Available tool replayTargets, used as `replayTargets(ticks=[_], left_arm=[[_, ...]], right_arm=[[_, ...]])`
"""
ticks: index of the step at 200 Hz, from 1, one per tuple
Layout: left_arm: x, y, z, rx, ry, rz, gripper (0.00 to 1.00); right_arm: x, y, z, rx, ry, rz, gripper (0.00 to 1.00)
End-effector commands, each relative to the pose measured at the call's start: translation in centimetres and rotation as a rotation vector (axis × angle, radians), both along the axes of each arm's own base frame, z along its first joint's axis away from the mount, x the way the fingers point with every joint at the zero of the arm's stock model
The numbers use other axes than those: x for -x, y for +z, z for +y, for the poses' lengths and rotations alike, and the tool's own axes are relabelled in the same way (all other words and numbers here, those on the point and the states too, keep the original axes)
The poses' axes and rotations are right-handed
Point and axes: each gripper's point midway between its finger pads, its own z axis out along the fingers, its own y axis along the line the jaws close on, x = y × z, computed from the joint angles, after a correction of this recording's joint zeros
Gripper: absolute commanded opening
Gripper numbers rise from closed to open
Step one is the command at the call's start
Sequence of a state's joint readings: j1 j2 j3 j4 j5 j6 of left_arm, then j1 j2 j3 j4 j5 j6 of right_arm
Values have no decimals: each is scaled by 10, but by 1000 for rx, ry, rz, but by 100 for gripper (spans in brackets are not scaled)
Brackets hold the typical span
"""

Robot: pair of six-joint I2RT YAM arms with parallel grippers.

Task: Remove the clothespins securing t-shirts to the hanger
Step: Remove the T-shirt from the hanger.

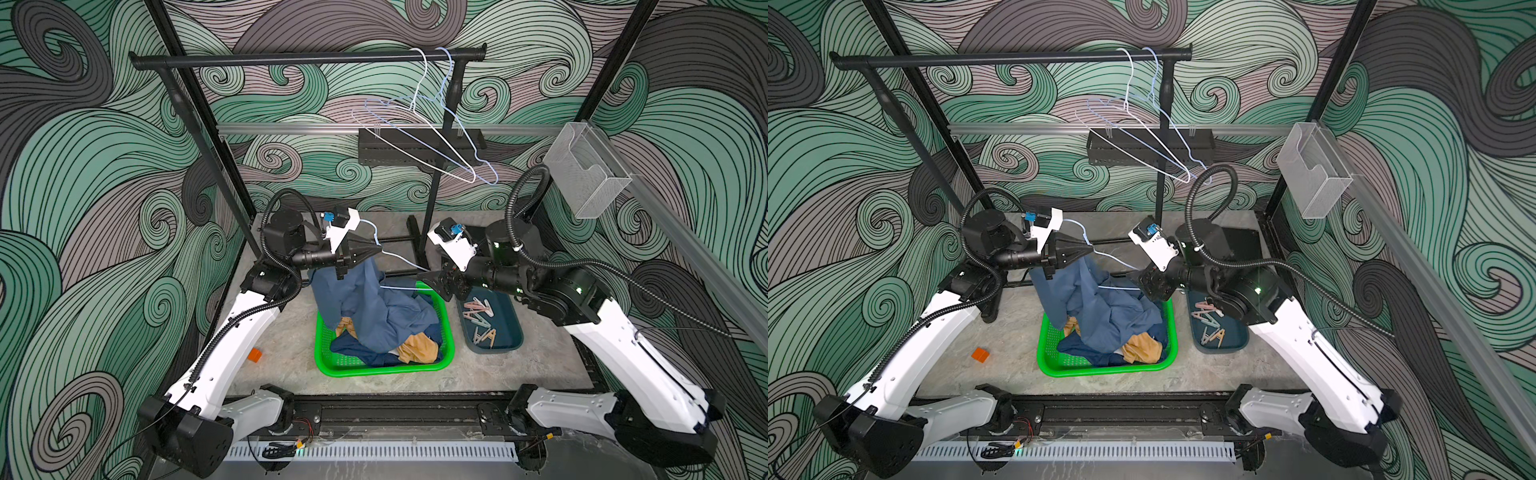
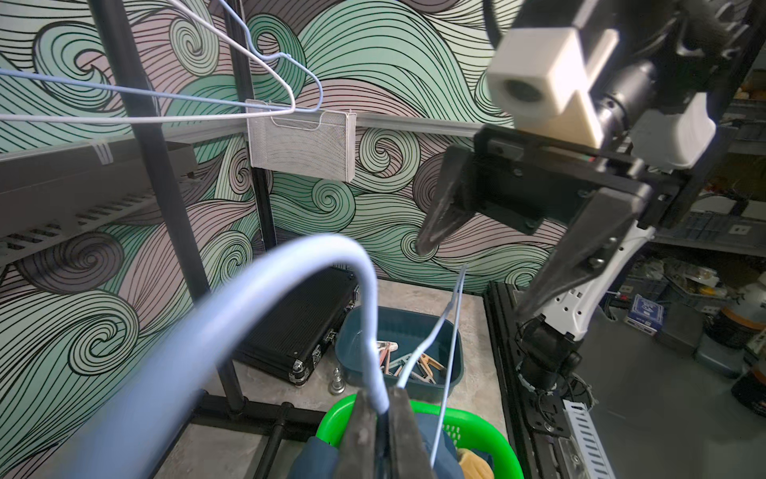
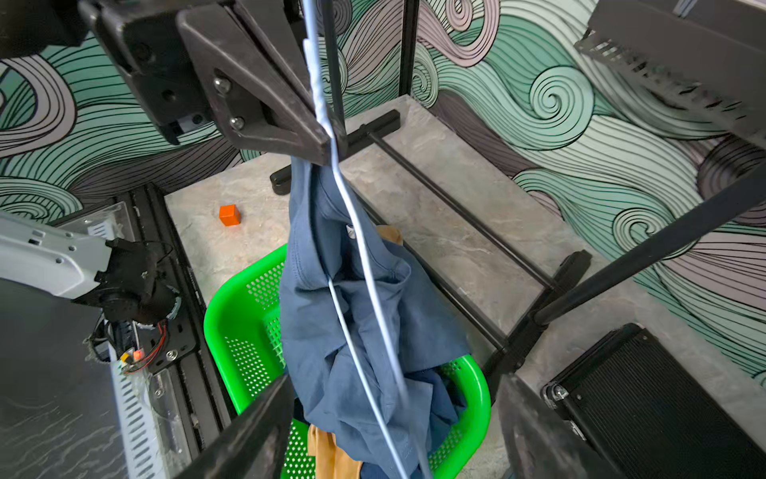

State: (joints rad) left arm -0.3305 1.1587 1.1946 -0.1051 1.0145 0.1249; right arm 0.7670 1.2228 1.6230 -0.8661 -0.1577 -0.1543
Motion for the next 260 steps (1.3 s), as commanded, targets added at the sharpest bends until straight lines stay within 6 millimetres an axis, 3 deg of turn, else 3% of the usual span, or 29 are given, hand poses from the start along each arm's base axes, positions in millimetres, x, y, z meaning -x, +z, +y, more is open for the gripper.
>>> replayTargets(ticks=[1, 46, 97, 142, 187, 241, 260], left_arm=[[17, 19, -2, 4, -79, -83, 8], [18, 24, -3, -3, -98, -93, 7], [16, 23, -4, -7, -98, -91, 7], [12, 22, -5, -4, -90, -77, 7], [8, 20, -8, 4, -98, -57, 7], [11, 16, -13, 3, -119, -43, 7], [11, 13, -14, 1, -120, -38, 7]], right_arm=[[12, 2, 2, -31, 89, 58, 75], [11, -32, -15, 10, 59, 126, 69], [19, -38, -30, -5, 37, 142, 52], [23, -44, -25, -18, 68, 184, 35], [20, -60, -22, 12, 71, 215, 31], [17, -64, -21, 24, 72, 211, 13], [18, -63, -23, 24, 65, 207, 11]])
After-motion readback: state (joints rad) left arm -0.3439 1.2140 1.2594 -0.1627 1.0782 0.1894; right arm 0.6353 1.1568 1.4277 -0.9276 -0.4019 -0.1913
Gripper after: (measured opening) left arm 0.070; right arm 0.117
